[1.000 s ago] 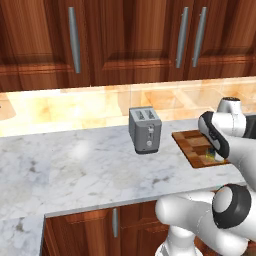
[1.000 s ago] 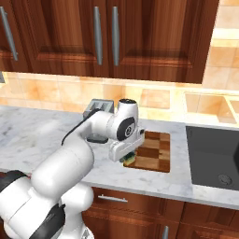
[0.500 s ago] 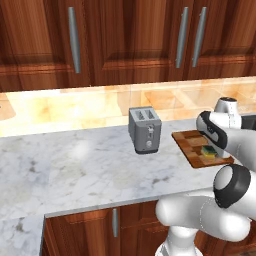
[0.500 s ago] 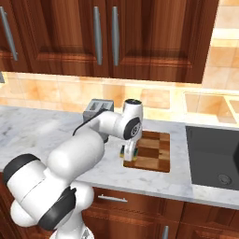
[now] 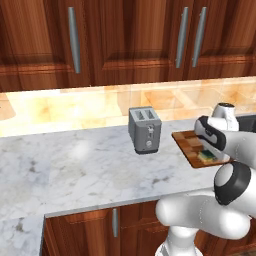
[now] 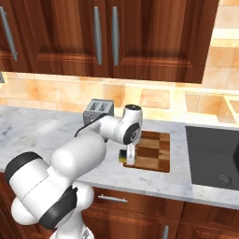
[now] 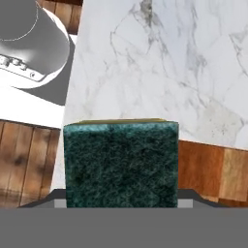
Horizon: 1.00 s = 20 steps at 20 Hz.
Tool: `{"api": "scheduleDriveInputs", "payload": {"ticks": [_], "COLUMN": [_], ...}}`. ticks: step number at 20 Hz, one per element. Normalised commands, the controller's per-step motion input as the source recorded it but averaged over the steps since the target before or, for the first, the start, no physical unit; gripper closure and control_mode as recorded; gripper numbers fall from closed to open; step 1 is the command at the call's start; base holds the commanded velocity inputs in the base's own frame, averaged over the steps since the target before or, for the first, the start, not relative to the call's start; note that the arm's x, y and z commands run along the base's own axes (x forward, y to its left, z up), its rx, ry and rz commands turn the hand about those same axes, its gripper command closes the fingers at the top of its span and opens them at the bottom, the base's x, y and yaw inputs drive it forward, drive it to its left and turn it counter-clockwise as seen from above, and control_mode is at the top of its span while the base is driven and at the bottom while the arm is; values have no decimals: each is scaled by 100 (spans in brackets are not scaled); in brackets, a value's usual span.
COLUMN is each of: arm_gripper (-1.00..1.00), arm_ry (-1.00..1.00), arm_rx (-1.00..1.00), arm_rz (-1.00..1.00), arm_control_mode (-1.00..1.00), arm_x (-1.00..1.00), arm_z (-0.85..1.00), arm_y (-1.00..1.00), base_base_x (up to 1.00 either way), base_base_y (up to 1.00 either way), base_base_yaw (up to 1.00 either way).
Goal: Pick up the sponge from the counter and clean the cutting board by briefly scrubbing or pressing down on the cutting board. Once finished, release the sponge.
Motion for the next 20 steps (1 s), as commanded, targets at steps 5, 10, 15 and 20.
{"api": "scheduleDriveInputs", "payload": {"ticks": [5, 10, 15, 20], "arm_gripper": [100, 100, 100, 100], "arm_ry": [5, 16, 17, 10], "arm_rx": [0, 0, 0, 0], "arm_rz": [0, 0, 0, 0], "arm_control_mode": [-100, -100, -100, -100], "arm_x": [12, 13, 21, 14], "arm_z": [-14, -17, -11, -7], "arm_y": [14, 0, 0, 0], "base_base_x": [0, 0, 0, 0], "base_base_y": [0, 0, 0, 0], "base_base_yaw": [0, 0, 0, 0]}}
